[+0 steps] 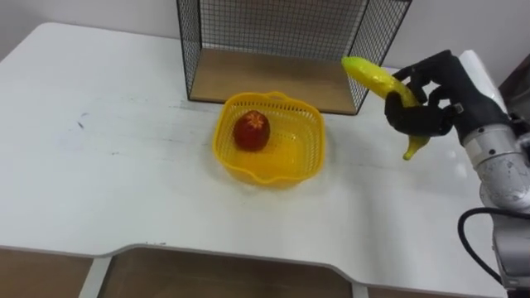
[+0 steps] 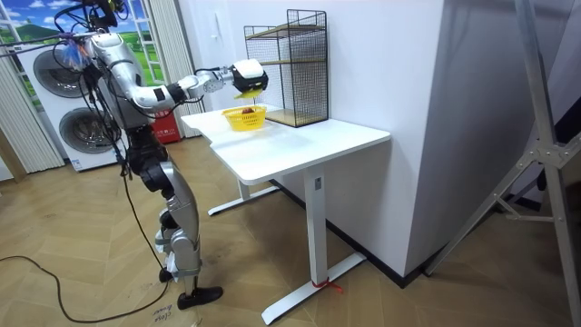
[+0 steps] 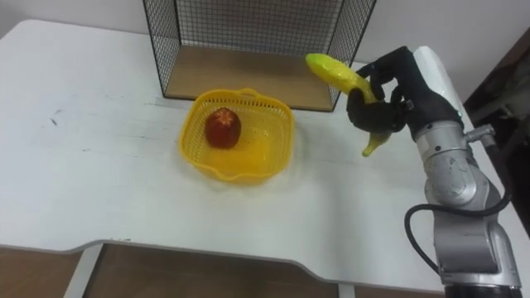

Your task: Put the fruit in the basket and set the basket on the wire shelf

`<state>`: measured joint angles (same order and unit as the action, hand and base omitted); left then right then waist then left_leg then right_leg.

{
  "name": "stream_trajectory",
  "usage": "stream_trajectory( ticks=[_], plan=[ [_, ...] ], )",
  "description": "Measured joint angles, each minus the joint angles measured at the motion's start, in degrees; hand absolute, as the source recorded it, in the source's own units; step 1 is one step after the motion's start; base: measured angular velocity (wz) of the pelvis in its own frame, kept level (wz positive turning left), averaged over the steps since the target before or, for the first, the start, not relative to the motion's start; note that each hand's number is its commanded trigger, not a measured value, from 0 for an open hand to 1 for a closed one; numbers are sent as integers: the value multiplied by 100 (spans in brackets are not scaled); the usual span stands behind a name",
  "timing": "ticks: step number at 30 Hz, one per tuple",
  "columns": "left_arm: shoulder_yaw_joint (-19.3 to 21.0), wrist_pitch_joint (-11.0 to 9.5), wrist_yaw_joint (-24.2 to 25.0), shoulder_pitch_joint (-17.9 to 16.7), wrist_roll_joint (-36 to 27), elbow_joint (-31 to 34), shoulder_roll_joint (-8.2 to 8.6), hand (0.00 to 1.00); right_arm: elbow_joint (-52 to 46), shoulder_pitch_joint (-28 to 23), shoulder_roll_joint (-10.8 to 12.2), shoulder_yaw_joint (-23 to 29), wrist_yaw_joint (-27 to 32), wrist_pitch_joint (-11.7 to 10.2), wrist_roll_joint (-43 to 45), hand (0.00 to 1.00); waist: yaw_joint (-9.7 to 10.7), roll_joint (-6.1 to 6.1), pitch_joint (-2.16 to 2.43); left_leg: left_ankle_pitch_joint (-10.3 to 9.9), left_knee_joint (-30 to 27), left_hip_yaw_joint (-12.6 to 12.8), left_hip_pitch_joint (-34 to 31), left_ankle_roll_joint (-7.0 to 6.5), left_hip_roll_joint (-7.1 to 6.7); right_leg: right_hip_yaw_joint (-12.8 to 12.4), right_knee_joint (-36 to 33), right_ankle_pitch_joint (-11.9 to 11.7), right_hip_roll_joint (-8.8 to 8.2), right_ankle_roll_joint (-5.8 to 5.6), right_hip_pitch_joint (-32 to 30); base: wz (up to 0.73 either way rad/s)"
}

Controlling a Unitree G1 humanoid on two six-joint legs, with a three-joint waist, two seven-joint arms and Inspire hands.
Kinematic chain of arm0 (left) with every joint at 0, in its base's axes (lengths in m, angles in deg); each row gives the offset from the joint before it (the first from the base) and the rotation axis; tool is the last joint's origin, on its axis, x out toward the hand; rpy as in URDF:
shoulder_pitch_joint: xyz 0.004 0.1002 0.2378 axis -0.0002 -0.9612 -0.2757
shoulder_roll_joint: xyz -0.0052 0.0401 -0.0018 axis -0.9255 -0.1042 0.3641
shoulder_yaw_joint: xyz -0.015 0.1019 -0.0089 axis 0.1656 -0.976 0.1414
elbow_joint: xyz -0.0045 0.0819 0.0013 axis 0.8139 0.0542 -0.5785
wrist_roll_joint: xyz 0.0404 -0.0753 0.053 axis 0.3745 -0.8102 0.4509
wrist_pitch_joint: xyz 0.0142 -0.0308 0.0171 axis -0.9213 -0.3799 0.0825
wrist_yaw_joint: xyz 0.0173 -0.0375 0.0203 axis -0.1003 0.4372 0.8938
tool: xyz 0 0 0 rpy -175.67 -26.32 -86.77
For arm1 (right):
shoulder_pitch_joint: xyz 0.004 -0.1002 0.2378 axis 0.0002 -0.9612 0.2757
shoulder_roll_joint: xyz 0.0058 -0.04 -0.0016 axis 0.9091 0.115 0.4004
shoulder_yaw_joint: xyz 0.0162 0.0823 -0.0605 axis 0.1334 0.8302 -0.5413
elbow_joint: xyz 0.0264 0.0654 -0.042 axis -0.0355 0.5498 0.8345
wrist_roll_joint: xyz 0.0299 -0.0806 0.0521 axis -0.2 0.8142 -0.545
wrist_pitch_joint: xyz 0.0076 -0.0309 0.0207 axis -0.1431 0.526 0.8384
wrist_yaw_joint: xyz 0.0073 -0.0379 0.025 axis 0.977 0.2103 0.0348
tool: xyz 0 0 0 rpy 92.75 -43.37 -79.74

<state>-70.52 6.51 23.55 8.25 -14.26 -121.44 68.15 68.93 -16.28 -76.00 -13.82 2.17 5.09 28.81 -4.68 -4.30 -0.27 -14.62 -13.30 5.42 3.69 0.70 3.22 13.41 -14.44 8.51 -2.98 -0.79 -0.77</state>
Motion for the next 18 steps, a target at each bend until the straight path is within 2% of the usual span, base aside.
stream_trajectory(
  ticks=[2,9,13,18],
  plan=[
    [-4,3,0,-5,0,0,0,0,-176,1,0,-40,-10,2,2,100,-8,-13,-13,0,12,8,-11,0,0,-13,9,1,6,0,-21,-2],
    [-19,0,-1,55,-3,-24,5,0,-551,3,0,-367,-73,-6,24,100,-23,-13,-14,1,0,43,2,-1,2,-68,-25,0,16,-1,-59,-3],
    [-155,-3,-1,71,0,-30,7,0,-612,3,1,-647,-138,-5,25,100,-44,-12,-15,1,-4,46,8,-1,3,-65,-24,0,17,-1,-48,0],
    [-327,-4,-1,127,-1,-226,-8,0,-647,54,72,-911,-309,-5,90,100,-57,23,-39,-1,4,-11,-31,1,1,-51,-40,-1,13,0,-47,5]
  ],
)
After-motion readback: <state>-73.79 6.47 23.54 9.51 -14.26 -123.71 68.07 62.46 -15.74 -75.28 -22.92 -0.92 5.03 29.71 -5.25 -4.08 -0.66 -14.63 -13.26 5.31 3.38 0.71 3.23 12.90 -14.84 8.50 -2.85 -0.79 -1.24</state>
